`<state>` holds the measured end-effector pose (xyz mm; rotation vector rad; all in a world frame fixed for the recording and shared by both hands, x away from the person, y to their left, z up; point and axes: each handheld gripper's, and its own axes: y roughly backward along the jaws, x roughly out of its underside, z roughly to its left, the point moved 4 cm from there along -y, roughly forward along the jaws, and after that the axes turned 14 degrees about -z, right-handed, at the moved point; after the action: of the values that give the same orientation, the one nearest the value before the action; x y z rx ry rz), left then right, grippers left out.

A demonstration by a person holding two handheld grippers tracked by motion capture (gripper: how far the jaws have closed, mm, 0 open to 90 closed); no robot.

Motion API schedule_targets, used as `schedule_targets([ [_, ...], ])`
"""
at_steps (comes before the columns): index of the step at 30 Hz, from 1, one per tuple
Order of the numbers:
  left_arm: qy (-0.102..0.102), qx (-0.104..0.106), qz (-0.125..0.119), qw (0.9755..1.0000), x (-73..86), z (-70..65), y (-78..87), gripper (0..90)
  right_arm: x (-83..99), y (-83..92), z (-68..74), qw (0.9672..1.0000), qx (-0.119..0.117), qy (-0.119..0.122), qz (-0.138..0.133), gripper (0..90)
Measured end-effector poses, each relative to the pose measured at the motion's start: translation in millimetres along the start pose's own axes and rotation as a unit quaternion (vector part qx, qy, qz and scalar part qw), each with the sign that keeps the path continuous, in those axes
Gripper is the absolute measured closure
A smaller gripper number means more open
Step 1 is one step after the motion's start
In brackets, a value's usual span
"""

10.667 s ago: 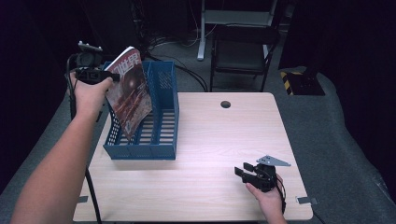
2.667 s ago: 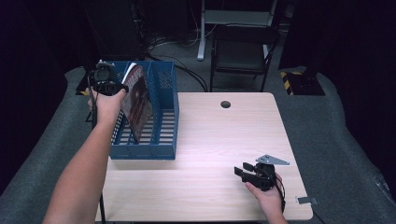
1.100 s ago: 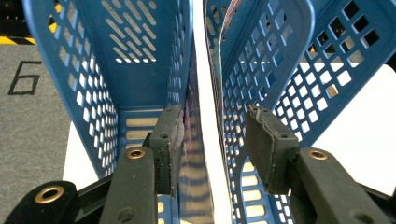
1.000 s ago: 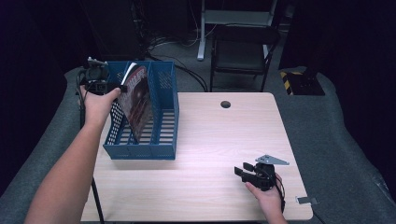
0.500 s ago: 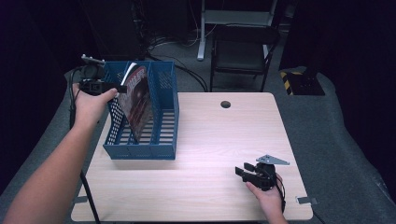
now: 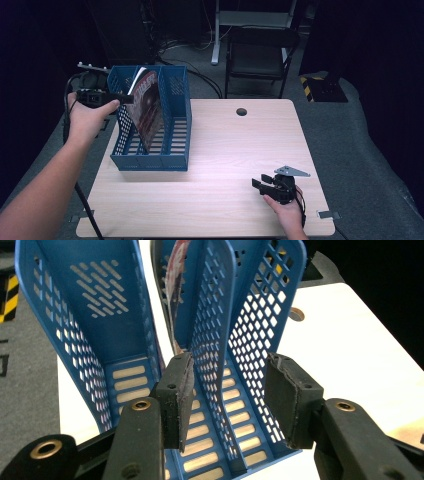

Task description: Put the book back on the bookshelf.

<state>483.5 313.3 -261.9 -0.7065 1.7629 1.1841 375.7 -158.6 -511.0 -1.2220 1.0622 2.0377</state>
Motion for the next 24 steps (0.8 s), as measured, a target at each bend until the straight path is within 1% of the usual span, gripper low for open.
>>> schedule_targets([
  [2,-0.005,0.006,0.001,1.0000,0.6,-3.4,3.1,53.6,0.1,-0.2,0.2,1.0000,0.000,-0.002,0.001,49.4],
  [3,-0.003,0.009,-0.001,1.0000,0.8,-5.6,4.6,53.3,0.1,-0.3,0.1,1.0000,-0.001,-0.001,0.001,49.4],
  [6,-0.006,0.015,-0.007,0.9999,0.1,-10.6,8.3,52.9,-0.3,0.0,0.5,1.0000,-0.001,0.002,0.000,49.4],
  [8,-0.008,0.022,-0.007,0.9997,0.1,-14.2,10.4,52.8,-0.7,-0.1,0.8,1.0000,-0.002,0.001,-0.002,49.3],
  [9,-0.014,0.027,-0.005,0.9995,0.5,-16.3,11.8,52.7,-0.6,0.1,0.7,1.0000,-0.002,0.002,-0.001,49.3],
  [10,-0.012,0.029,-0.007,0.9995,1.0,-18.5,12.3,52.7,-0.6,0.1,0.7,1.0000,-0.002,0.002,0.000,49.3],
  [12,-0.020,0.040,-0.006,0.9990,2.3,-24.0,14.2,52.5,-0.6,0.0,0.7,1.0000,-0.002,0.002,0.000,49.3],
  [13,-0.020,0.044,-0.006,0.9988,3.2,-27.7,15.1,52.4,-0.5,0.1,0.6,1.0000,-0.001,0.001,0.000,49.3],
  [15,-0.026,0.055,-0.005,0.9981,5.6,-33.8,15.4,51.9,-0.4,-0.1,0.6,1.0000,-0.001,0.001,0.000,49.2],
  [16,-0.034,0.058,-0.006,0.9977,6.3,-35.6,15.3,51.8,-0.4,-0.2,0.8,1.0000,-0.001,0.001,0.001,49.2],
  [18,-0.040,0.073,0.002,0.9965,9.6,-42.1,15.2,51.4,-0.6,-0.2,1.1,1.0000,-0.002,0.002,0.000,49.2],
  [20,-0.044,0.086,0.002,0.9953,13.5,-48.1,14.0,50.9,-0.6,-0.1,1.0,1.0000,-0.003,0.001,0.000,49.2],
  [23,-0.047,0.109,0.005,0.9929,20.9,-57.5,13.8,50.2,-0.8,0.2,0.9,1.0000,-0.002,0.000,-0.001,49.2],
  [24,-0.048,0.119,0.005,0.9917,24.8,-61.5,13.2,50.0,-0.9,0.2,0.9,1.0000,-0.002,0.000,-0.003,49.2],
])
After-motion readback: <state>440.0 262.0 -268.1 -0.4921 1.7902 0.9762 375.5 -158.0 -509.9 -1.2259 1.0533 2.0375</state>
